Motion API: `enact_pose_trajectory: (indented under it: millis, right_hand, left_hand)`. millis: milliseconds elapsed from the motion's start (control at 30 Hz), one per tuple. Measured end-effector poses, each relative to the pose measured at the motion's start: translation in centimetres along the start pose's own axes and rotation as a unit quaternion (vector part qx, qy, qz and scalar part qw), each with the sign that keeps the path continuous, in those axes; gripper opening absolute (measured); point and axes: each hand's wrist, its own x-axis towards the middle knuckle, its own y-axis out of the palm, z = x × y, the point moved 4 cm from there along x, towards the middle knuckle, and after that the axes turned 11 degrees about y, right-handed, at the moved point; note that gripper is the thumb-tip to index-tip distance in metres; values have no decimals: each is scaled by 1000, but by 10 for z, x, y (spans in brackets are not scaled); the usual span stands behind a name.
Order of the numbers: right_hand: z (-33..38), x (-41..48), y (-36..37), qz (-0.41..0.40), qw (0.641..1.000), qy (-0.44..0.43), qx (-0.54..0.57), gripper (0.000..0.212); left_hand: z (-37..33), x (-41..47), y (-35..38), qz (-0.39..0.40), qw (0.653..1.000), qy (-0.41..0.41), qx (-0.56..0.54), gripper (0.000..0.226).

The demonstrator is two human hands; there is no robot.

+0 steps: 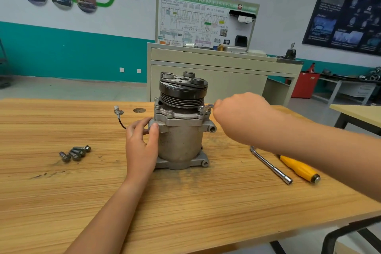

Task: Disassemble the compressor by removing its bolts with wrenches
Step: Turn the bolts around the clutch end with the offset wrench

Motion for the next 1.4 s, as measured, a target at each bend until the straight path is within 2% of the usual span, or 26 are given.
enact_pose_trajectory:
  millis: [100,267,367,500,567,633,700,733,800,867,967,1100,1233,1400]
  right_hand:
    - [-10,10,14,-40,999,-22,-15,22]
    - [-36,36,43,-79,995,-66,-15,47]
    - [-38,60,48,-104,993,-58,19,42]
    - [-19,78,54,-113,987,-39,107,45]
    - [-21,73,58,-115,984,-19,137,34]
    - [-37,60,57,-140,961,43,233,21]
    - [-52,39,49,-183,908,99,363,24]
    - [-55,28,43,-196,893,108,391,27]
    - [-51,8,33,-178,907,98,369,31]
    - [-40,-5,33,-122,943,93,295,32]
    - [-21,-13,33,-44,972,86,212,41]
    - [-7,-8,26,-11,986,69,153,52]
    - [9,-7,15,28,995,54,74,64]
    - [15,-9,5,70,997,-10,24,61]
  left_hand:
    - [0,1,0,0,1000,-2,4,30]
    - [1,1,0,-1,1000,-5,8,30]
    - [1,2,0,-5,1000,-2,6,28]
    - [2,2,-1,-1,1000,3,11,27]
    - [3,2,0,3,1000,4,14,27]
    - [3,1,0,6,1000,6,17,28]
    - [3,1,0,6,1000,7,19,30]
    - [3,1,0,6,1000,8,19,30]
    - [3,0,0,6,1000,8,18,31]
    - [3,0,0,5,1000,9,19,30]
    - [3,0,0,5,1000,7,19,30]
    - [3,0,0,7,1000,9,17,30]
    - [3,0,0,7,1000,13,11,21]
    - [3,0,0,6,1000,8,14,22]
